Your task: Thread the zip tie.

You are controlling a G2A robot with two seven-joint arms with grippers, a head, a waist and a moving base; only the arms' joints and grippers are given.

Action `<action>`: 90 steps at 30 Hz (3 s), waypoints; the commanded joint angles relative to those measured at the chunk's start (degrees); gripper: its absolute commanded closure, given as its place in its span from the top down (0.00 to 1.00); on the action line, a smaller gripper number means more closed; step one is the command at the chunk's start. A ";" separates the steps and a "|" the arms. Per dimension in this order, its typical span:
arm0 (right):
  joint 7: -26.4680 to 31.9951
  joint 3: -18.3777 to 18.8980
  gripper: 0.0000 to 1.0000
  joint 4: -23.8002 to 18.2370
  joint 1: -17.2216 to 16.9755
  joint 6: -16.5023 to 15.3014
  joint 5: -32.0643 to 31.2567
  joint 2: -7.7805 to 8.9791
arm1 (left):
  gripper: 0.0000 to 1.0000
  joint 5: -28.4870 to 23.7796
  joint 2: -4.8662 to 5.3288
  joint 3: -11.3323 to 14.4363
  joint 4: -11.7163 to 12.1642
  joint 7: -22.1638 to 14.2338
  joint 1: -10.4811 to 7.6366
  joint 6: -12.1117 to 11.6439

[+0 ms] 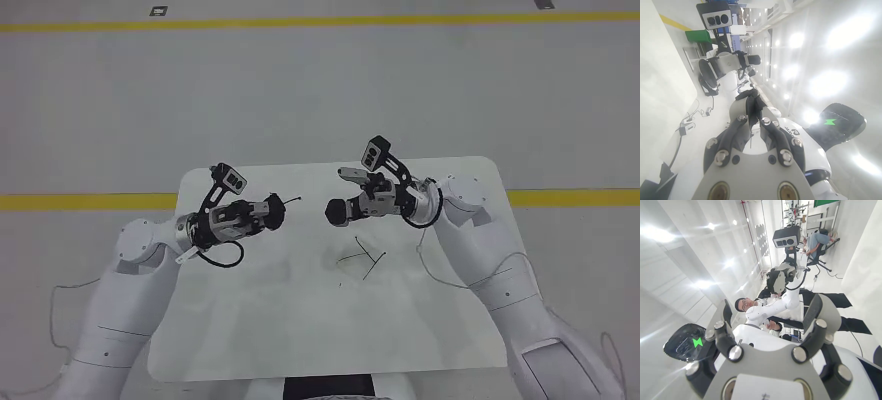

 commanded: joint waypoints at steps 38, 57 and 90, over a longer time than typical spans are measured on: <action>1.37 -6.08 0.25 2.46 2.63 1.75 -0.29 -0.74 | 0.00 2.99 1.30 -0.87 2.16 -4.91 1.10 1.30; -0.21 -8.74 0.18 -0.08 2.44 1.92 -0.69 -1.27 | 0.00 2.99 1.30 -0.87 2.16 -4.91 1.10 1.30; -1.13 -9.09 0.21 0.07 3.51 1.52 -1.45 -1.48 | 0.00 2.99 1.30 -0.87 2.16 -4.91 1.10 1.30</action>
